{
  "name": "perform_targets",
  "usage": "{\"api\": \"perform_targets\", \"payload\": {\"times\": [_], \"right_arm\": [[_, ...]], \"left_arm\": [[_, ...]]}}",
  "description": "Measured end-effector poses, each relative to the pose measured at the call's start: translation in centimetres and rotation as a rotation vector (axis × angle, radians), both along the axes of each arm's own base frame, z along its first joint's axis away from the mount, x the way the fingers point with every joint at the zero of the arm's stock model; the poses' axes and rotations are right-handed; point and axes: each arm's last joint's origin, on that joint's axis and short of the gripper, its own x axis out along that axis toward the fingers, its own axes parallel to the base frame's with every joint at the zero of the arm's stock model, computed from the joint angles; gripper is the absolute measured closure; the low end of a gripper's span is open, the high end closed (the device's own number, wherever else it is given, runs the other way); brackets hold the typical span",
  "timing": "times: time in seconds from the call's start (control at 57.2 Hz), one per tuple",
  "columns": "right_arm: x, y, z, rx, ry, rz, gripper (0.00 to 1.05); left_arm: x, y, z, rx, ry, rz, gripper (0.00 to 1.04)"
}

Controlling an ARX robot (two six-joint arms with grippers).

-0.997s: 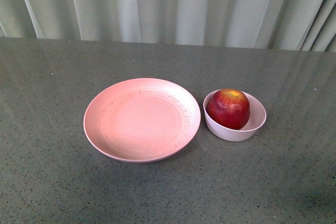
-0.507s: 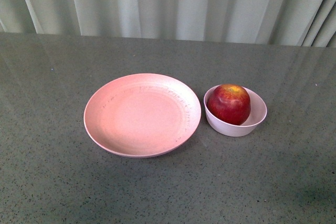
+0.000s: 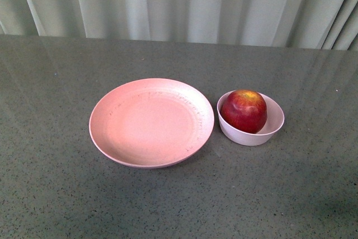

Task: Move apple from plate to bowl

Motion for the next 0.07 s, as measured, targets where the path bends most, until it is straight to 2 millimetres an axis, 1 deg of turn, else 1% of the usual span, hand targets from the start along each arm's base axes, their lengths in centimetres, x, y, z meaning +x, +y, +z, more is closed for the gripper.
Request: {"api": "perform_targets", "payload": {"times": [0.07], "right_arm": [[0.0, 0.0, 0.0, 0.0, 0.0, 0.0, 0.09]], "left_arm": [[0.0, 0.0, 0.0, 0.0, 0.0, 0.0, 0.09]]}}
